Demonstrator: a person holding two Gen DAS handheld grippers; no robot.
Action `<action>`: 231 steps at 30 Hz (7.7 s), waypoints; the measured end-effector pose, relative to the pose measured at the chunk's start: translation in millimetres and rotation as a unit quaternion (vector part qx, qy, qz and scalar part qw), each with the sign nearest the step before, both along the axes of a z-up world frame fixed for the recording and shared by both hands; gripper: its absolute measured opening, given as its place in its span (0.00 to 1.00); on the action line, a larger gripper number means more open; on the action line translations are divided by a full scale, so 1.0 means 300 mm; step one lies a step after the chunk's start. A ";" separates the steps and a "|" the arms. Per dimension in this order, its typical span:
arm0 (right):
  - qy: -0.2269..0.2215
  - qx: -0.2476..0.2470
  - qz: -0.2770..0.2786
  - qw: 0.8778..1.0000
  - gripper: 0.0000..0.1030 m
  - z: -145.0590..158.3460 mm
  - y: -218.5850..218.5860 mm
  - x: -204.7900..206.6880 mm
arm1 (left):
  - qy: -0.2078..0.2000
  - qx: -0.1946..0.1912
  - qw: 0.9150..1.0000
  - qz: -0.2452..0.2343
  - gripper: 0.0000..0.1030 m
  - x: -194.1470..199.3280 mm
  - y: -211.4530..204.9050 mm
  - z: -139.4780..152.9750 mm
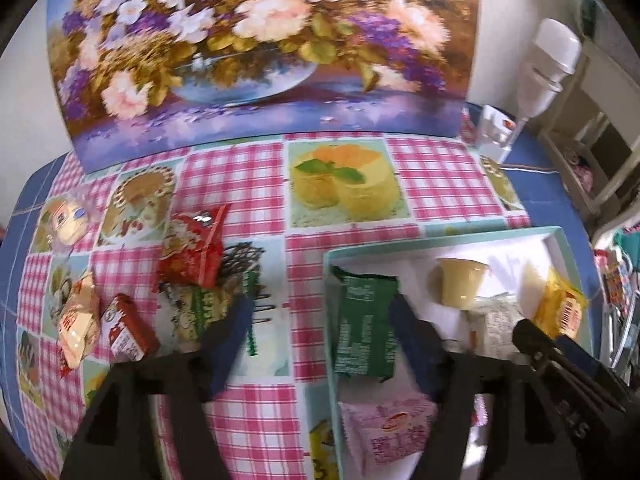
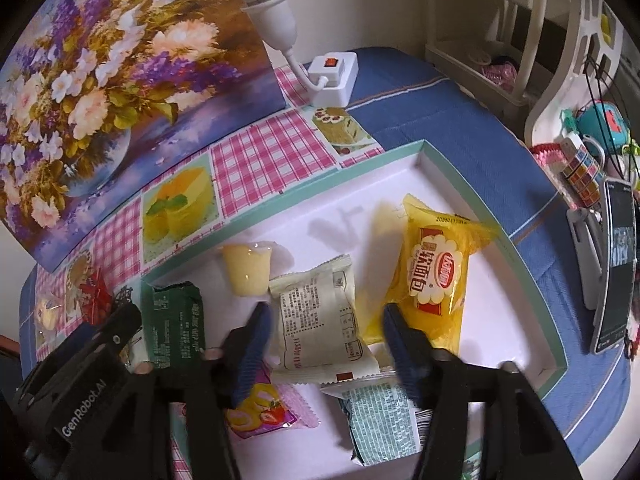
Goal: Organize snacks
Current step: 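Carry the green and white packets into the tray and release both, then move both tools back over the snack pile, then grasp the cream roll bag with the left tool while the right tool grasps the green-label bun, then carry the roll bag and bun into the tray and release both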
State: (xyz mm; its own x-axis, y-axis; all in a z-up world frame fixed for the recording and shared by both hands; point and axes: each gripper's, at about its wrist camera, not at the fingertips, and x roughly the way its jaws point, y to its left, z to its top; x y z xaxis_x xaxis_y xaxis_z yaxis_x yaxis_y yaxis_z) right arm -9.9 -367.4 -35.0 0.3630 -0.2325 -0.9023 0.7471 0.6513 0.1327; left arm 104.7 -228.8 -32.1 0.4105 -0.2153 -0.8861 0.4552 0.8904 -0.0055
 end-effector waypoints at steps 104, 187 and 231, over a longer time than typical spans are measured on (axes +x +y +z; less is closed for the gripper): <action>0.041 -0.011 0.244 0.969 0.83 -0.131 0.621 0.544 | 0.109 -0.027 0.972 0.208 0.80 0.380 0.732 -0.137; -0.007 -0.046 0.047 0.998 0.52 0.231 0.005 0.157 | -0.049 -0.040 0.997 0.049 0.37 0.114 0.214 0.240; 0.058 0.025 0.010 0.998 0.53 -0.026 -0.158 0.104 | 0.018 0.012 0.996 -0.087 0.52 -0.070 -0.170 -0.012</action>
State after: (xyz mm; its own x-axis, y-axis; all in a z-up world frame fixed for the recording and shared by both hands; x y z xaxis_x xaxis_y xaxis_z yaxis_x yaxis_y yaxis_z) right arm 21.2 -414.9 -42.8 0.2593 -0.1795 -0.9489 0.7467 0.6605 0.0791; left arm 83.6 -279.7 -35.6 0.3365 -0.2591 -0.9053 0.6026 0.7981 -0.0044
